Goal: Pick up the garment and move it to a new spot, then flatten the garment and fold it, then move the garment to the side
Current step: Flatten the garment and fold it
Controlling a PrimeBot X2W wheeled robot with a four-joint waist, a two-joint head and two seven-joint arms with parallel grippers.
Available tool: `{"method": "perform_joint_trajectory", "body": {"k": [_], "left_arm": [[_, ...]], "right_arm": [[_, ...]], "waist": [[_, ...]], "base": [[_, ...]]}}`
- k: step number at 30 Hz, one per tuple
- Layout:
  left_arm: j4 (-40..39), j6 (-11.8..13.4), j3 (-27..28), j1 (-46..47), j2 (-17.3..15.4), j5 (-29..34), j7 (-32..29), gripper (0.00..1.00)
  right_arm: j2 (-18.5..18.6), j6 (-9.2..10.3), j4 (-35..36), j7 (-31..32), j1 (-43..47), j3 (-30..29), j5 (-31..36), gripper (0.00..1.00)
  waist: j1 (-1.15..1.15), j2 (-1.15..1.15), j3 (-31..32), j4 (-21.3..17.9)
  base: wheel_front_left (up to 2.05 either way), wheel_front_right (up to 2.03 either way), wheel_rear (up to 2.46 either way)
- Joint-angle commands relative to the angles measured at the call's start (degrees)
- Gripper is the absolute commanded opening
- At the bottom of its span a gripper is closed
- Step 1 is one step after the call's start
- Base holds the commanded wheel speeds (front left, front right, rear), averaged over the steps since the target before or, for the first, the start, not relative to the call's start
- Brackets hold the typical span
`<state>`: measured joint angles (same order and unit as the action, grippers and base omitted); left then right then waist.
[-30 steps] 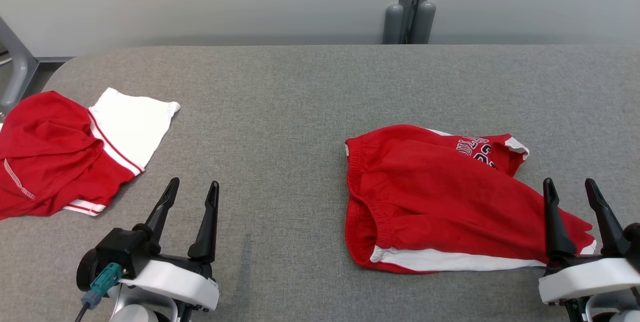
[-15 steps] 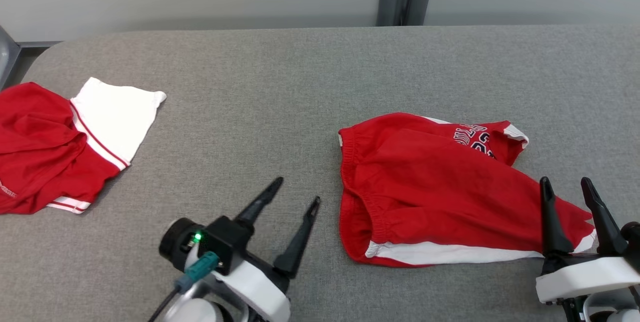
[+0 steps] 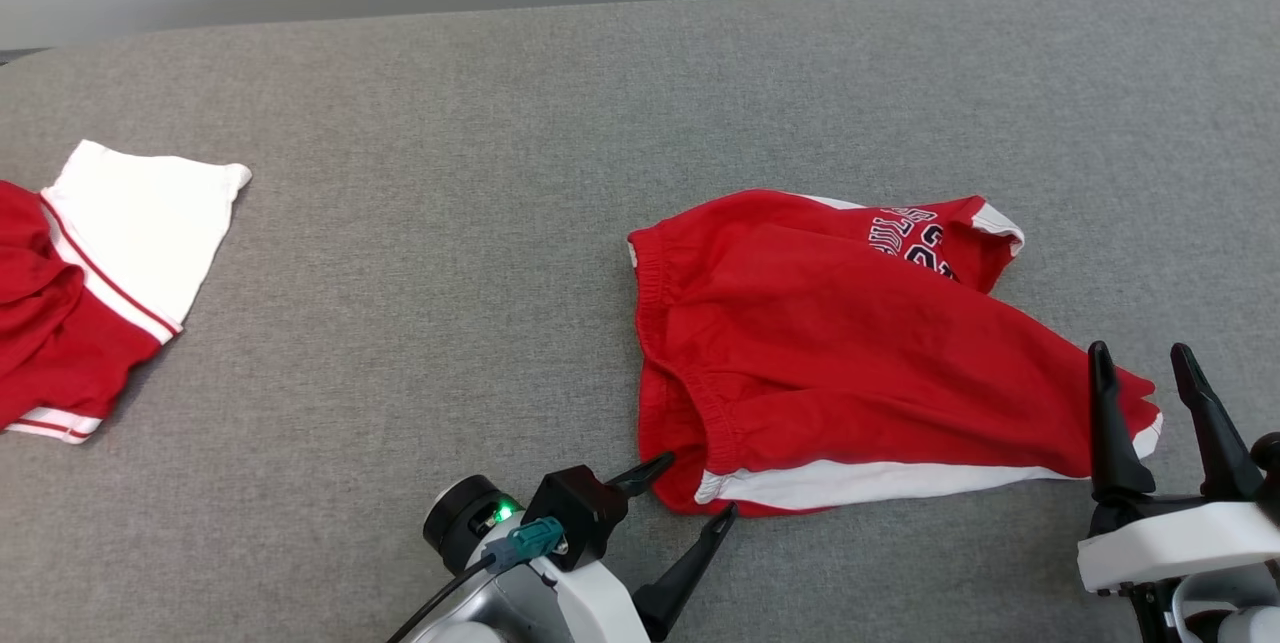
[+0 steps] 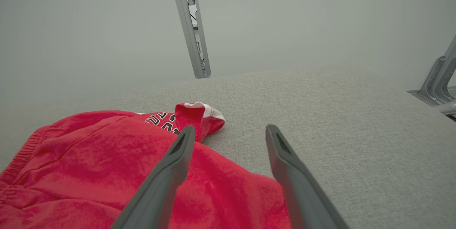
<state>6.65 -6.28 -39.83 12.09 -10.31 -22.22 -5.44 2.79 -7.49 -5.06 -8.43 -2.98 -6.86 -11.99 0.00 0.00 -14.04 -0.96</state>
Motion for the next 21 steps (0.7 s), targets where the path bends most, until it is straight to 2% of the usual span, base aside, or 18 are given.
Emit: {"method": "perform_joint_trajectory", "body": {"k": [1,6,7,8,21], "left_arm": [[1.02,-0.26,-0.15,1.5,-0.14,-0.62,-0.06,1.0],[3.0,-0.54,-0.81,3.06,0.4,-0.83,-0.15,1.0],[3.42,-0.64,-0.9,3.34,0.48,-1.17,-0.09,0.33],[3.81,-0.71,-0.98,3.69,0.46,-1.28,0.12,0.0],[6.25,-0.73,-1.03,6.09,0.06,-1.61,2.1,0.0]], "right_arm": [[0.27,-0.01,-0.44,-0.35,-0.71,-0.23,-0.15,1.0],[0.26,-0.01,-1.16,-0.13,-0.94,-1.14,0.15,1.0],[0.28,-0.01,-1.4,0.02,-0.96,-1.45,0.41,1.0],[0.27,-0.01,-1.64,0.04,-1.05,-1.76,0.54,1.0],[0.32,-0.01,-9.8,2.86,-1.59,-6.37,2.92,1.0]], "waist": [[0.0,0.0,-0.78,-1.02],[0.0,0.0,-1.55,-2.02],[0.0,0.0,-1.72,-2.21],[0.0,0.0,-1.86,-2.37],[0.0,0.0,-3.56,-1.87]], "base": [[0.0,0.0,0.0],[0.0,0.0,0.0],[0.0,0.0,0.0],[0.0,0.0,0.0],[0.0,0.0,0.0]]}}
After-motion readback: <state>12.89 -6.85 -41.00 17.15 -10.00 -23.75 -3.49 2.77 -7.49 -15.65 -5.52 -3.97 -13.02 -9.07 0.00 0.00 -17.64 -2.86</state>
